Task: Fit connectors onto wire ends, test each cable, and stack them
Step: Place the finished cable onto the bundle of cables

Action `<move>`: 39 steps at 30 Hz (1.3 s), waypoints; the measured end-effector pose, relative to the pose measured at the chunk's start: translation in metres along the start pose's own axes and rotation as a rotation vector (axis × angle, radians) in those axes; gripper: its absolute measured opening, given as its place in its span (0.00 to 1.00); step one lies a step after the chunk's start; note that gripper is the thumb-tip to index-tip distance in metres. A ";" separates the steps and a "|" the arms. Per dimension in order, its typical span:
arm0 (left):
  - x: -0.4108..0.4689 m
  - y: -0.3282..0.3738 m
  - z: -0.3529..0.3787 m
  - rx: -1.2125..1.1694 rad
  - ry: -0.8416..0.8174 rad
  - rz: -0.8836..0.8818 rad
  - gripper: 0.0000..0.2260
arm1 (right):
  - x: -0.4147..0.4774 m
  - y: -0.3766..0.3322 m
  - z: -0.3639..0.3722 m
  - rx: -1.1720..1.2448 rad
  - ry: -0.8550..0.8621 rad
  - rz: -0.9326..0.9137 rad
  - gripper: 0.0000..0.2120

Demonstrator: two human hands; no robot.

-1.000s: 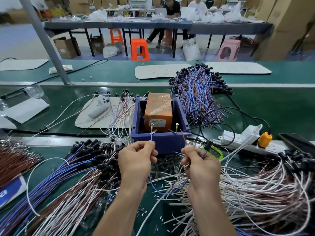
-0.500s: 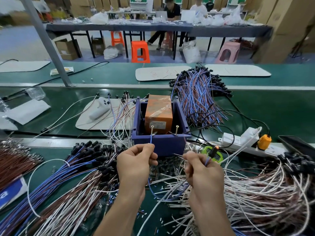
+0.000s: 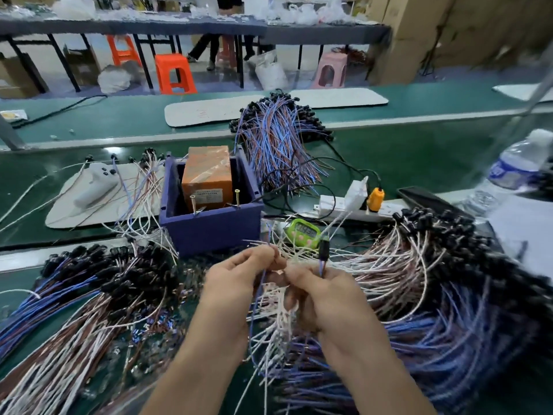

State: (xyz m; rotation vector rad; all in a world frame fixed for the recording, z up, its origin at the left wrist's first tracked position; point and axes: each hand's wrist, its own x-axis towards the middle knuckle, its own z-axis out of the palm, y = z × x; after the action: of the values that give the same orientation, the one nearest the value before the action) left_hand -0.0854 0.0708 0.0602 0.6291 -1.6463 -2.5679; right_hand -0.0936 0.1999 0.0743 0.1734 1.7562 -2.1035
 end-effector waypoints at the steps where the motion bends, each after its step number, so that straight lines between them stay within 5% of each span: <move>1: -0.001 -0.003 0.003 0.035 0.028 -0.008 0.11 | -0.007 -0.003 -0.014 0.002 0.004 -0.019 0.11; 7: -0.006 -0.025 0.024 0.172 0.123 -0.004 0.11 | -0.043 -0.023 -0.116 0.047 0.163 -0.098 0.12; 11: -0.013 -0.042 0.031 0.429 0.179 0.086 0.12 | -0.054 -0.044 -0.175 -0.143 0.392 -0.147 0.12; 16: -0.023 -0.057 0.037 0.991 -0.042 0.102 0.09 | -0.052 -0.071 -0.221 -1.250 0.664 -0.113 0.14; 19: -0.029 -0.066 0.050 1.327 -0.058 0.163 0.09 | -0.044 -0.069 -0.217 -1.511 0.581 -0.022 0.15; 23: -0.031 -0.071 0.053 1.372 0.024 0.149 0.13 | -0.032 -0.051 -0.217 -1.446 0.605 -0.055 0.16; 31: -0.034 -0.059 0.047 1.237 0.074 0.034 0.16 | -0.044 -0.004 -0.205 -1.216 0.920 -0.315 0.20; 39: -0.028 -0.056 0.036 1.110 0.168 0.227 0.14 | -0.021 0.044 -0.091 -0.752 0.426 -0.371 0.15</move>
State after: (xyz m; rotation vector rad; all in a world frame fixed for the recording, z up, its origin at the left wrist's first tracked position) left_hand -0.0618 0.1335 0.0330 0.5706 -2.7574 -1.2221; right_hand -0.0716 0.2863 0.0226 0.0846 2.8943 -1.5243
